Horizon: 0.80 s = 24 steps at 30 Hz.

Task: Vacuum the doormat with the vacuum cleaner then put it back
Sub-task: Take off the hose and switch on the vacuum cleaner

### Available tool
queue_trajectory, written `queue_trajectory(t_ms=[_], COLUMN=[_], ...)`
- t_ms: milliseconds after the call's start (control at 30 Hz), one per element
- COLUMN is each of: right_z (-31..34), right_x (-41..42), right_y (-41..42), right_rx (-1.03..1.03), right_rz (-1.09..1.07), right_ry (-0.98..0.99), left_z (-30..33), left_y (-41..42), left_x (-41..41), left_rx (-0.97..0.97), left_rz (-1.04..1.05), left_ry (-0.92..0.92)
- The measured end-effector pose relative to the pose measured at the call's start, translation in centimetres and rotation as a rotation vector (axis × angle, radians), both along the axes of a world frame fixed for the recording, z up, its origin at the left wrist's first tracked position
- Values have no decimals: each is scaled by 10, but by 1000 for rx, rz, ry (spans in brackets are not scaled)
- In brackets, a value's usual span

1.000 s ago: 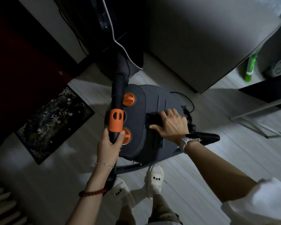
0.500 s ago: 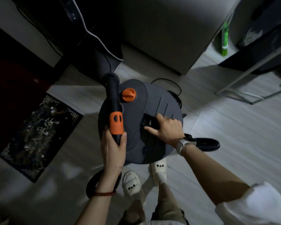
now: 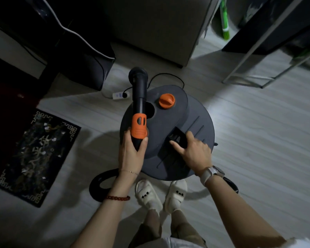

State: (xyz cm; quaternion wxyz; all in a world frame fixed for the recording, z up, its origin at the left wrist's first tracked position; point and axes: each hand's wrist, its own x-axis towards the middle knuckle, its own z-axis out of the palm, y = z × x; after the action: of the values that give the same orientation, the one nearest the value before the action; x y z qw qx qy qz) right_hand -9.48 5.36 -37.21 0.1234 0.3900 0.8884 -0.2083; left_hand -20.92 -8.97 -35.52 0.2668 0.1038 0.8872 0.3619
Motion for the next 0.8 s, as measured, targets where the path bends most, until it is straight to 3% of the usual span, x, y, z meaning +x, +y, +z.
queue_trajectory(t_ms=[167,500,633,800], right_z=[1,8,4,-5], right_x=[9,-3,0,21], right_y=[8,12,-5,0], right_rx=[-68,-130,-158,-191], right_rz=[-217,-554,-557,-290], right_ry=[20,70,152,211], left_z=[0,-5,-8,-14], left_y=[34,60,49,46], left_x=[-15,-32,-13,7], left_rx=[61,-30,-73,-33], left_rz=[-107,-384,-253,-1], left_ry=[3,76,133,181])
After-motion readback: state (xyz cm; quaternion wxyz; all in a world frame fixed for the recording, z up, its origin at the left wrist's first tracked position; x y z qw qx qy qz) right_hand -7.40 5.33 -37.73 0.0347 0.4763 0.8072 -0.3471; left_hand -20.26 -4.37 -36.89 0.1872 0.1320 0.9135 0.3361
